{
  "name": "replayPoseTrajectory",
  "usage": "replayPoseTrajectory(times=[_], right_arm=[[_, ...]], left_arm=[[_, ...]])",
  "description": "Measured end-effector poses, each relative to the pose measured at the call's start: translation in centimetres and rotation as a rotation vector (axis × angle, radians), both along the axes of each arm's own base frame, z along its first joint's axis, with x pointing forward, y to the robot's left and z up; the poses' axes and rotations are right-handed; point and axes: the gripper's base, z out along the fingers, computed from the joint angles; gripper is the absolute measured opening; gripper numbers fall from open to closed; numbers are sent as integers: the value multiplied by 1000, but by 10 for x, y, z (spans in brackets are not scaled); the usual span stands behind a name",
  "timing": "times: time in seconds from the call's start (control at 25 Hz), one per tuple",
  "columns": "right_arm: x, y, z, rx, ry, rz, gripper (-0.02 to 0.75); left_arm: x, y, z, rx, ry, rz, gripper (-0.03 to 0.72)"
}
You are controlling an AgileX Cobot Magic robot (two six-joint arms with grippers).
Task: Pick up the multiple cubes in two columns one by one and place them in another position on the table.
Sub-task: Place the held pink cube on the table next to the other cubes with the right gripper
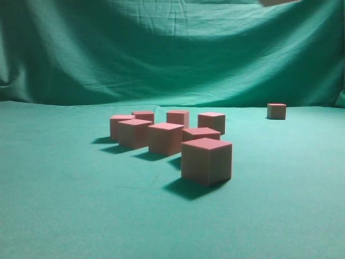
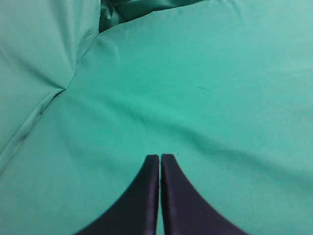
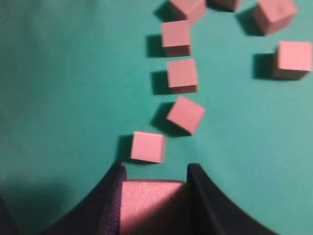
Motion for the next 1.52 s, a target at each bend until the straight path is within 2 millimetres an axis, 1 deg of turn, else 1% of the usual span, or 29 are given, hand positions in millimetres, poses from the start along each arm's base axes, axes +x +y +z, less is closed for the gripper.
replayPoseTrajectory(times=[0.08,0.24,0.44,0.56,0.76,0.96,1.52], right_arm=[[-10,19,-7,-14,-22,95,260],[-19,49,-24,-43,-59,217,260],[-28,75,-50,-106,-95,425,260],[-28,86,-64,-123,-117,474,260],[-18,97,-81,-124,-154,435,260],[-10,103,-94,-124,-181,397,260],[-3,110,-125,-155,-139,377,260]], left_arm=[[0,0,0,0,0,0,0],[0,0,0,0,0,0,0],[0,0,0,0,0,0,0],[0,0,0,0,0,0,0],[0,0,0,0,0,0,0],[0,0,0,0,0,0,0],[0,0,0,0,0,0,0]])
